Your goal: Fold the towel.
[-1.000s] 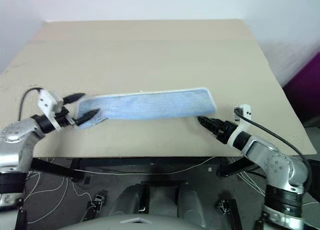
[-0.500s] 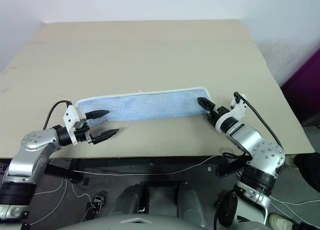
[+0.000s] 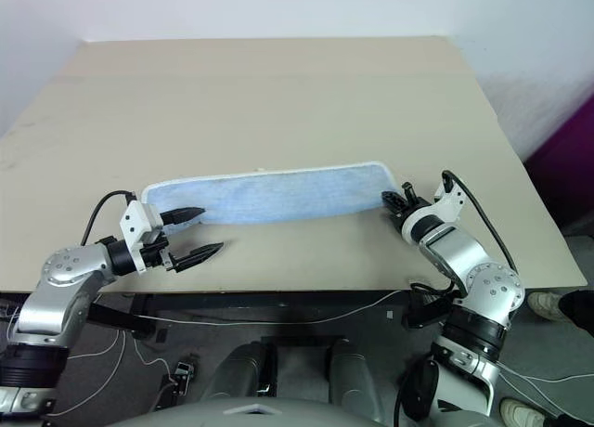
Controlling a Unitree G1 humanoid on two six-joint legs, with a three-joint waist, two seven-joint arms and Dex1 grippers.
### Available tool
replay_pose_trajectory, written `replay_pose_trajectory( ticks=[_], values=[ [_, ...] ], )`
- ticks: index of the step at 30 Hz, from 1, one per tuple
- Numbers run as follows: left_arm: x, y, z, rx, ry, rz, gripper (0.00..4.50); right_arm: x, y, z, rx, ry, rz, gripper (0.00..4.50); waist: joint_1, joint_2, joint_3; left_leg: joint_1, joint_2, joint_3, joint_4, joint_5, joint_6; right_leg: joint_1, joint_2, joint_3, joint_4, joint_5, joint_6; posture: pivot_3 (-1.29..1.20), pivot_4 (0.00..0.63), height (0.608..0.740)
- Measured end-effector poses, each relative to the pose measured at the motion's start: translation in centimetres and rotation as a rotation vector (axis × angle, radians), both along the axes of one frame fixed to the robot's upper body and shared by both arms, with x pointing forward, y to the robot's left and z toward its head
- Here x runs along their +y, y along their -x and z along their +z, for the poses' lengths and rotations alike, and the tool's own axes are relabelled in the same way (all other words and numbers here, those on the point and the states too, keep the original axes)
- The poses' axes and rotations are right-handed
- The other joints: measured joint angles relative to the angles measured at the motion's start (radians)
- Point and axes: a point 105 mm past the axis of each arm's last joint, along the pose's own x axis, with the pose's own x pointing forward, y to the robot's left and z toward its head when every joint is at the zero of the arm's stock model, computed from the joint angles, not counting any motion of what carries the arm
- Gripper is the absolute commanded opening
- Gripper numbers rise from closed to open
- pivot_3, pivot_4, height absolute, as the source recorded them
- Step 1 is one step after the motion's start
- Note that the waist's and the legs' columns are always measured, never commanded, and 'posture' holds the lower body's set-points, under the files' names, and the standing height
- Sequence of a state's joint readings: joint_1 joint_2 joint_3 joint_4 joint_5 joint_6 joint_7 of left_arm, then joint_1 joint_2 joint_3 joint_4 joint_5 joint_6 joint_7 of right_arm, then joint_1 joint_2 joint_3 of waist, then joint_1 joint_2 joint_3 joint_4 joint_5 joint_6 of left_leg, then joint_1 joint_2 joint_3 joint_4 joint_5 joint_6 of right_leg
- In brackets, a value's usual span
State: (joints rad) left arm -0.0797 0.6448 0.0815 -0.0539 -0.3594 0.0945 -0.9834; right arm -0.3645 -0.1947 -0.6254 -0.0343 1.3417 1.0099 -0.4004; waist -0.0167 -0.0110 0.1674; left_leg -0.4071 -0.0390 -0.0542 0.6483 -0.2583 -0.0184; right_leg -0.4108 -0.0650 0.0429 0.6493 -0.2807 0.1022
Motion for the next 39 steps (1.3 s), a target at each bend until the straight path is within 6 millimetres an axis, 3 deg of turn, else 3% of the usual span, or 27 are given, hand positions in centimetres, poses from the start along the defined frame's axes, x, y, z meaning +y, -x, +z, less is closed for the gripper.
replay_pose_trajectory(
  ticks=[10,13,17,21,27,31,35,39],
  values=[
    [0.1,-0.1,-0.1,-0.011,-0.009,0.003,4.5,-7.5,0.0,2.1,-0.053,0.143,-0.142,0.05,0.001,0.0,0.0,0.0,0.0,0.001,0.0,0.0,0.0,0.0,0.0,0.0,0.0,0.0,0.0,0.0,0.15,0.74],
    [0.0,-0.1,-0.2,-0.013,-0.012,0.001,4.5,-8.5,-0.2,3.3,-0.094,0.2,-0.126,0.05,0.001,0.0,0.0,0.0,0.0,0.001,0.0,0.0,0.0,0.0,0.0,0.0,0.0,0.0,0.0,0.0,0.15,0.74],
    [-0.3,-0.1,-0.4,-0.011,-0.006,-0.006,4.5,-8.2,-0.7,4.2,-0.134,0.369,-0.041,0.05,0.001,0.0,0.0,0.0,0.0,0.001,0.0,0.0,0.001,0.001,0.001,0.0,-0.001,0.0,0.0,0.0,0.15,0.74],
    [-0.4,-0.2,-0.5,-0.01,-0.006,-0.005,4.5,-5.1,-1.2,4.9,-0.202,0.561,0.144,0.05,0.0,0.001,0.0,0.0,0.001,0.001,0.0,0.0,0.001,0.0,0.0,0.0,-0.001,0.0,0.0,0.0,0.15,0.74],
    [-0.5,-0.2,-0.5,-0.011,-0.002,-0.002,4.5,2.7,-0.9,7.5,-0.455,0.902,0.519,0.05,0.001,0.001,0.001,0.0,0.001,0.0,0.0,0.0,0.001,0.0,0.0,0.0,-0.001,0.0,0.0,0.0,0.15,0.74],
    [-0.7,-0.2,-0.7,-0.009,0.008,0.007,4.5,7.1,0.0,5.6,-0.517,1.028,0.754,0.05,0.005,0.0,0.001,0.0,0.001,0.0,0.001,0.0,0.001,0.0,-0.001,0.0,-0.002,0.0,0.0,0.0,0.15,0.74],
    [-0.9,-0.1,-0.8,-0.013,0.01,0.01,4.5,9.6,0.5,3.0,-0.521,1.095,0.888,0.05,0.004,0.001,0.001,-0.001,0.001,-0.001,0.001,0.0,0.0,0.0,-0.002,0.0,-0.002,0.0,0.0,0.0,0.15,0.74],
    [-0.7,0.1,-1.1,-0.005,0.01,0.024,4.5,10.5,0.7,2.4,-0.539,1.111,0.923,0.05,0.005,0.0,0.001,-0.001,0.001,-0.001,0.001,0.0,0.0,0.0,-0.002,0.0,-0.002,0.0,0.0,0.0,0.15,0.74]
  ],
)
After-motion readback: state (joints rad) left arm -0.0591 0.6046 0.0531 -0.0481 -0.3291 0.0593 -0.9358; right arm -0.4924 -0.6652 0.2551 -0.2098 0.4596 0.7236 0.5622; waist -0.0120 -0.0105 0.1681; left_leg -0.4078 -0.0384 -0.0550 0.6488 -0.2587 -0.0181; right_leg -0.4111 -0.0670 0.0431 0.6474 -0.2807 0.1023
